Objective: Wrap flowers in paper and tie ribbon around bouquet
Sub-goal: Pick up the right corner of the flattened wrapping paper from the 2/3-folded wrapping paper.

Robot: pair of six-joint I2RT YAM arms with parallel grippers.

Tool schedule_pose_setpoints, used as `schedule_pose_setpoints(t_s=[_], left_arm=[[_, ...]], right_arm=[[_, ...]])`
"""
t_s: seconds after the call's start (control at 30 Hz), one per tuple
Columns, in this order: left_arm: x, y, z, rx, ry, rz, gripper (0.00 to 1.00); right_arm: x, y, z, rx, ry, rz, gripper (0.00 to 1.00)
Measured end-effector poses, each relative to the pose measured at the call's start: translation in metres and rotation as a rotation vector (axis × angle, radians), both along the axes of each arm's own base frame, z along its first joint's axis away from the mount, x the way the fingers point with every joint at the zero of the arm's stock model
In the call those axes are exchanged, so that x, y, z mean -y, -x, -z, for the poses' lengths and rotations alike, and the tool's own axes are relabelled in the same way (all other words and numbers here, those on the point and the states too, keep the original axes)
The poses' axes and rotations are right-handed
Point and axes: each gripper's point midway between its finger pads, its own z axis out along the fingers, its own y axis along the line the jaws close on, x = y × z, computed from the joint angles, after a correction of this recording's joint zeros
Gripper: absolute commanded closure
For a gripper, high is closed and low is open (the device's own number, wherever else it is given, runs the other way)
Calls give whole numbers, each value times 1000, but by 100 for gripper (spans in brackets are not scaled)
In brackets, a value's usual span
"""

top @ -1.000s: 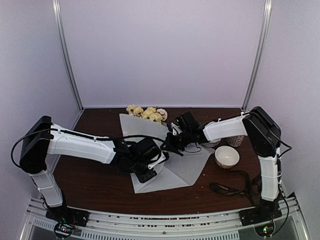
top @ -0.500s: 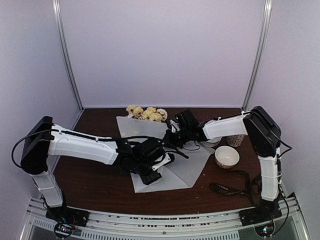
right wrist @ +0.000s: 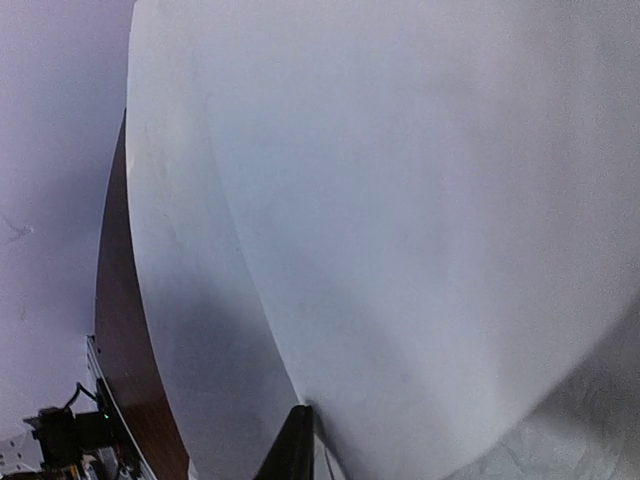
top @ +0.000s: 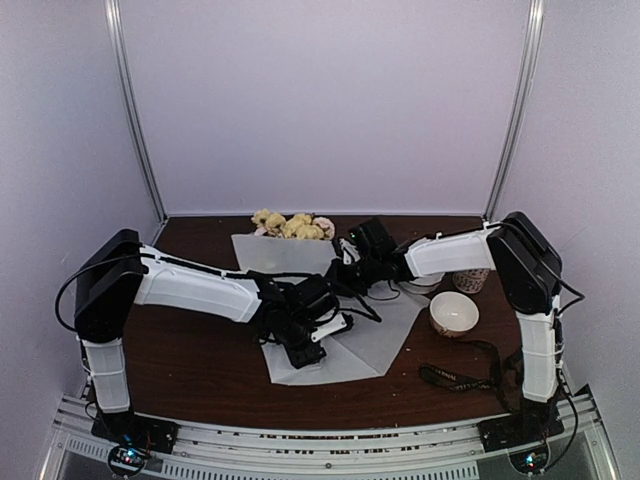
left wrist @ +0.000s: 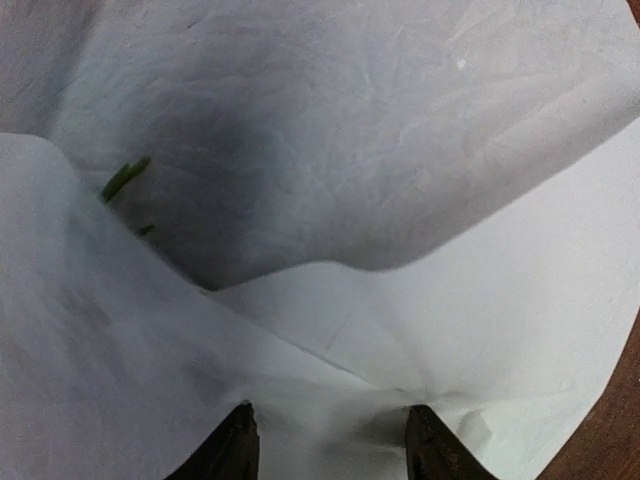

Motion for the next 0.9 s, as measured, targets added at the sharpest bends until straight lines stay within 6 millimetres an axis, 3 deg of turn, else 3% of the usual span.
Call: schedule_pose_setpoints(t_s=[0.13, 0.27, 0.43, 0.5, 0.57, 0.67, 0.9], left_arm=[[4, 0, 4, -22, 1, 20, 47], [5, 1, 4, -28, 4, 33, 50], [4, 1, 5, -28, 5, 33, 50], [5, 1, 5, -26, 9, 32, 50], [5, 1, 5, -23, 14, 32, 51], [5, 1, 5, -19, 21, 32, 51], [5, 1, 5, -13, 32, 31, 51]], right_arm=[[8, -3, 2, 22, 53, 17, 60], [30, -8, -13, 95, 178, 47, 53], [76, -14, -83, 276, 340, 122, 51], [97, -8, -110, 333, 374, 162, 51], [122, 7, -124, 358, 409, 187, 51], [151, 33, -103, 305, 477, 185, 50], [202, 103, 11, 19, 640, 145, 49]])
